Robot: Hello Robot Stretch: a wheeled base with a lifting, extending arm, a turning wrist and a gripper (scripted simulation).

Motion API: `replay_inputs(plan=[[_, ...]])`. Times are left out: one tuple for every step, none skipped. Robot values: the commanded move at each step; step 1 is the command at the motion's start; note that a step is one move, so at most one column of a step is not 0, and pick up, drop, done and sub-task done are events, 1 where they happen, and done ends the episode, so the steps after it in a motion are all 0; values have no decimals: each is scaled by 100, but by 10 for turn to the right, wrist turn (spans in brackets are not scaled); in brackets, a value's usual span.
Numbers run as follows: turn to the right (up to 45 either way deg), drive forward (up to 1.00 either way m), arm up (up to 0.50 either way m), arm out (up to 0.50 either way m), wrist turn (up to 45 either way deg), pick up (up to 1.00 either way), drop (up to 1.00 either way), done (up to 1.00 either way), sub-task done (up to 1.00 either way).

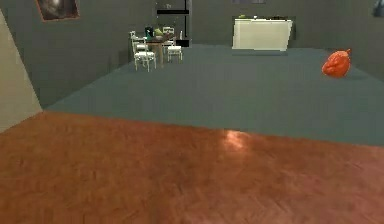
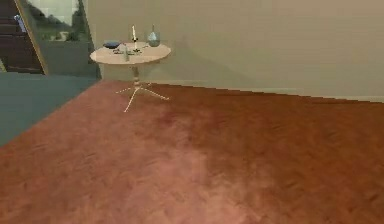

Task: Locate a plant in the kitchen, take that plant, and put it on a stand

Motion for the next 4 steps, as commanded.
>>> replay_inputs(plan=[[30,0,0,0,0,0,0,0,0],[0,100,0,0,0,0,0,0,0],[0,100,0,0,0,0,0,0,0],[0,100,0,0,0,0,0,0,0]])
